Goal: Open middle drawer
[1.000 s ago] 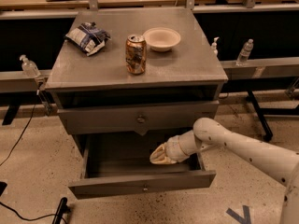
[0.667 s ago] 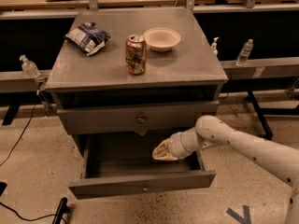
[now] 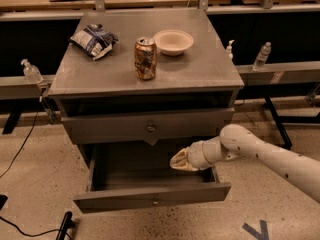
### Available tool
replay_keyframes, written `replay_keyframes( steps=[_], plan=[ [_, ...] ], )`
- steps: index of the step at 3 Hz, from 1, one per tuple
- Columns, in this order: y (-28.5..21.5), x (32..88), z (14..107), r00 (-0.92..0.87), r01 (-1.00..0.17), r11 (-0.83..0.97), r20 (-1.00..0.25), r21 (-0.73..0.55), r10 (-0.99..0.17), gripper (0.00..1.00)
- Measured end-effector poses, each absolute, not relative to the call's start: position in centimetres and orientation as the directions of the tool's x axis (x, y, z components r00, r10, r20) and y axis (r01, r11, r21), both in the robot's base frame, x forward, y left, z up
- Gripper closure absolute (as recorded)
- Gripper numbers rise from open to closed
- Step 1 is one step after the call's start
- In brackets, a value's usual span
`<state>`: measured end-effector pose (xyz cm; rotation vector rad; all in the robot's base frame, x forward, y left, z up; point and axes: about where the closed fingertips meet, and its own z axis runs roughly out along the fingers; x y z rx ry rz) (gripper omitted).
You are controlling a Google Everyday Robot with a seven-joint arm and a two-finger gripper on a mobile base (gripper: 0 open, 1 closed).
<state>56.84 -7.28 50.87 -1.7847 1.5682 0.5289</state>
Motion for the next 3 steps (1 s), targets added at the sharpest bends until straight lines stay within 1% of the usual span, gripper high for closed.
replay_keyframes(
  steps=[1, 2, 3],
  plan=[
    [-6.7, 56.7, 48.1, 0.161, -0.982, -0.045, -0.693, -0.183, -0.703, 1.0],
    [-4.1, 56.9, 44.1, 0.165, -0.986, -0.104, -0.635, -0.134, -0.755, 1.0],
    [-2.4, 57.4, 42.3, 0.179, -0.984, -0.138, -0.594, -0.114, -0.784, 1.0]
  ],
)
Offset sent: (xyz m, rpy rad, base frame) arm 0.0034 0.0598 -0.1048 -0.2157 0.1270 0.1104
